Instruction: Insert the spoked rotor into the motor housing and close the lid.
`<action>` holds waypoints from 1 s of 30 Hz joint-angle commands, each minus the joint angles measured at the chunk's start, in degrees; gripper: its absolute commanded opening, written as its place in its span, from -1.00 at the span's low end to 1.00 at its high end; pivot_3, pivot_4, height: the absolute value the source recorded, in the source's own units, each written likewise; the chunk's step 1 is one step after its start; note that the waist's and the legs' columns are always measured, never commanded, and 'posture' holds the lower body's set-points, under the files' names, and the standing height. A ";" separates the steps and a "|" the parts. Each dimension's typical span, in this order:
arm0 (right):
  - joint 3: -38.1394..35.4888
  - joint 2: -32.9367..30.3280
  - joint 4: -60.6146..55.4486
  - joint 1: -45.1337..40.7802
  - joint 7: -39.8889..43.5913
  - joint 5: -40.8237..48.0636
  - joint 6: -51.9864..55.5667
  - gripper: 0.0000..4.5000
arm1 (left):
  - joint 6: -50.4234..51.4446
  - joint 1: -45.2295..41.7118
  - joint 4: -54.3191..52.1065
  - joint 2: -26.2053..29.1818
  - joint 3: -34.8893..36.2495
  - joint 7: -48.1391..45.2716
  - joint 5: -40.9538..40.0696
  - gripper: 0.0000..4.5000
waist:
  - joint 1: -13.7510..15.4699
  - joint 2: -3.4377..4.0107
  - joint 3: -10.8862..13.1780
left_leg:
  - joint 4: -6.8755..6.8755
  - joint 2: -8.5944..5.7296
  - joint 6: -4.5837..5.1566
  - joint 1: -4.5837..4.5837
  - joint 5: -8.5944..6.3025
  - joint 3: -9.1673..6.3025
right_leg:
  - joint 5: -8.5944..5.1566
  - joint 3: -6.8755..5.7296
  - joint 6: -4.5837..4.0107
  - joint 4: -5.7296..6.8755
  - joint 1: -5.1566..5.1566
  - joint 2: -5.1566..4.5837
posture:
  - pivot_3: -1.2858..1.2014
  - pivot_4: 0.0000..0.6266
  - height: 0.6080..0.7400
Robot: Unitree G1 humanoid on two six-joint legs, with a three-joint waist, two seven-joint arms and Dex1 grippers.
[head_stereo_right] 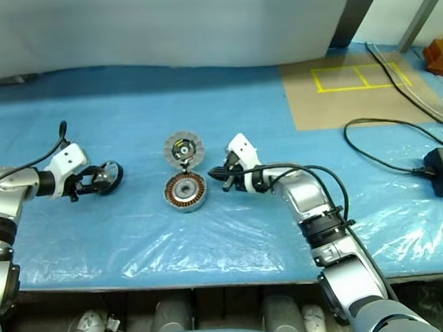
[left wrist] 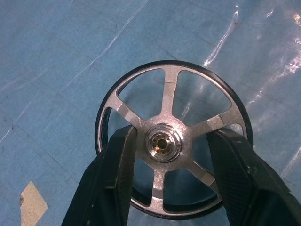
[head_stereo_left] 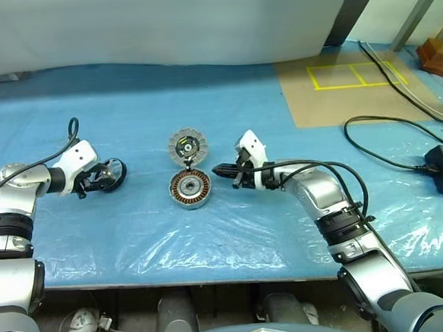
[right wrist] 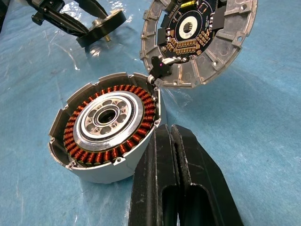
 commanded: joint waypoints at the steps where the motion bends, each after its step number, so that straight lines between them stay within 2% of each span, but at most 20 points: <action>1: 0.19 0.09 -0.46 -0.87 0.53 0.12 -1.18 -1.00 | 0.14 1.72 0.55 0.06 -0.28 0.04 0.65 0.06 | 0.01 0.00 0.00 | -0.01 0.01 0.00 0.00 0.00 0.00 | 0.00 0.00 0.00 0.00 0.00 0.00 | 0.03 -0.52 1.00; 4: 0.19 0.15 -0.19 -1.04 0.72 -0.07 -1.40 -1.00 | -0.11 2.88 -0.41 0.21 -0.04 -1.15 0.09 0.06 | -0.02 0.00 0.00 | -0.02 0.00 0.00 0.01 0.00 0.00 | 0.00 0.00 0.00 -0.01 0.00 0.00 | 0.03 -0.52 1.00; 9: 0.02 0.27 0.50 -1.34 0.86 -0.41 -1.88 -1.00 | 0.52 4.19 -1.82 0.12 1.27 -0.81 -0.57 -0.30 | 0.00 0.07 -0.03 | -0.03 -0.01 0.00 0.02 0.00 0.01 | 0.00 0.00 0.00 -0.01 0.00 -0.01 | 0.03 -0.52 1.00; 14: 0.03 0.45 0.76 -1.52 0.81 -0.58 -2.02 -1.00 | 1.43 6.35 -4.41 0.62 2.46 -2.84 -2.36 -0.30 | -0.01 0.08 -0.03 | -0.02 -0.01 0.00 0.06 0.00 0.02 | -0.01 0.02 -0.02 0.00 0.03 -0.03 | 0.03 -0.52 1.00; 17: 0.10 0.58 0.76 -1.45 0.77 -0.65 -2.07 -1.00 | 1.93 7.13 -5.28 0.45 2.84 -1.88 -2.26 -0.39 | -0.03 0.09 -0.03 | -0.06 -0.01 0.00 0.06 0.00 0.04 | -0.01 0.02 -0.02 -0.02 0.03 -0.02 | 0.03 -0.52 1.00; 24: 0.08 0.83 1.54 -2.08 0.78 -0.86 -2.37 -1.00 | 3.11 8.95 -8.50 -0.19 3.44 -2.43 -3.48 -0.39 | -0.05 0.09 -0.03 | -0.09 -0.01 0.00 0.08 0.00 0.06 | -0.01 0.03 -0.02 -0.04 0.03 -0.02 | 0.03 -0.52 1.00; 30: -1.00 0.95 0.73 -1.85 0.62 0.13 -1.65 -1.00 | 6.56 13.04 -19.40 -0.71 5.94 -1.16 -7.12 -0.39 | -0.05 0.10 -0.02 | -0.10 -0.01 0.00 0.06 0.00 0.06 | -0.02 0.03 -0.03 -0.07 0.02 -0.02 | 0.03 -0.52 1.00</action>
